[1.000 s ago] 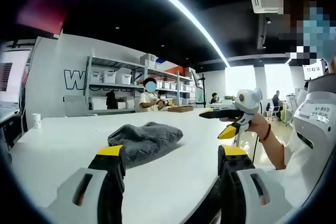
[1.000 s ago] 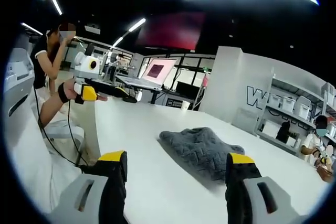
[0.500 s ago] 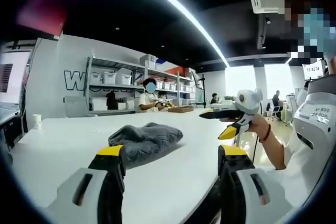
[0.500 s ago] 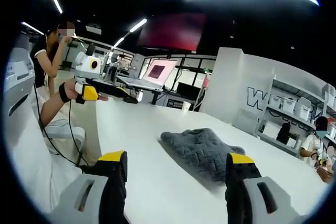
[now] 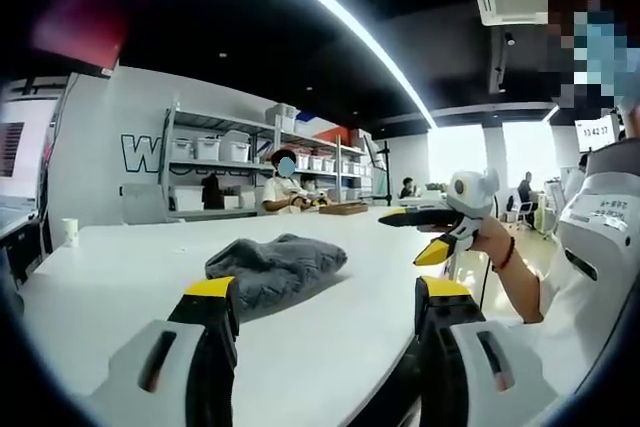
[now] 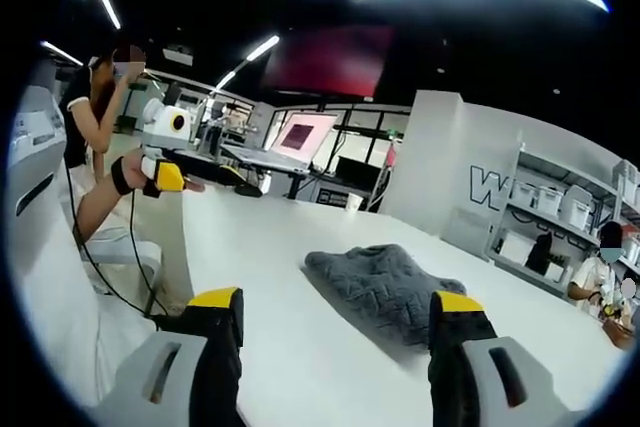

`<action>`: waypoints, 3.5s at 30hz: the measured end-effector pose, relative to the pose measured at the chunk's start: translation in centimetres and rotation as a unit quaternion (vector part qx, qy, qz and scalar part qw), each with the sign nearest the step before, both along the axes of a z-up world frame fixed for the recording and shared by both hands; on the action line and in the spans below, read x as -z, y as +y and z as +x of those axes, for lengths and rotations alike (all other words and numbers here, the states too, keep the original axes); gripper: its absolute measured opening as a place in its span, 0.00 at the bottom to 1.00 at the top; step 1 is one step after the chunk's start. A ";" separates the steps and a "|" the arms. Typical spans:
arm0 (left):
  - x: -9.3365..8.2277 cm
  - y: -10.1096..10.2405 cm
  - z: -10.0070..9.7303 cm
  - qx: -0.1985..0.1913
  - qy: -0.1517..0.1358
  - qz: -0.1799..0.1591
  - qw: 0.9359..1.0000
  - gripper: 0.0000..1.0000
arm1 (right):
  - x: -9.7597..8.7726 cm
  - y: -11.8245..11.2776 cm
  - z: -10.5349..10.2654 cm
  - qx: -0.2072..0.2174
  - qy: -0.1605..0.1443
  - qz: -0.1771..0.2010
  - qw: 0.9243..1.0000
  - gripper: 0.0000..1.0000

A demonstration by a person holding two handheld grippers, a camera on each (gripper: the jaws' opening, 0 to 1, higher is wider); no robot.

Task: Open the folded towel by lifting each exposed corner and separating the folded layers until the towel lies flat within the target outline without major curled edges

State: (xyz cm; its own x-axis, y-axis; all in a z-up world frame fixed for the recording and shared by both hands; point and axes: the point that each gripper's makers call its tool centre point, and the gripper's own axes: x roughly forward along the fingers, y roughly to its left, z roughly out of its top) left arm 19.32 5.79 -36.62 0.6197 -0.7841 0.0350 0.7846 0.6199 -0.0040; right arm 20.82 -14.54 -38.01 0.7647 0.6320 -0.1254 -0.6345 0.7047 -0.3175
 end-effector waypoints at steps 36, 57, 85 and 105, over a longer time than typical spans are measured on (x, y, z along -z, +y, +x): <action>0.7 -0.9 -0.3 0.010 0.012 0.001 1.000 0.71 | 0.4 -0.3 0.0 0.005 0.006 0.004 1.000 0.72; -0.3 -1.2 1.4 0.012 0.001 -0.002 1.000 0.71 | -0.1 -0.5 0.7 0.015 0.005 0.013 1.000 0.71; -0.2 -3.4 2.3 0.031 0.012 -0.001 0.999 0.71 | 0.1 -1.2 2.3 0.028 0.018 0.019 0.999 0.69; -0.1 -3.9 3.2 0.031 0.020 0.001 0.999 0.71 | 0.2 -1.6 3.1 0.035 0.027 0.025 0.999 0.68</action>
State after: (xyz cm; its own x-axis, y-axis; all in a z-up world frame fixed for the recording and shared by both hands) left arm 22.50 1.90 -36.52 0.5704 -0.8213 0.0098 0.8210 0.5698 -0.0362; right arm 23.91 -16.10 -38.17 0.8006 0.5835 -0.1365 -0.5979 0.7624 -0.2475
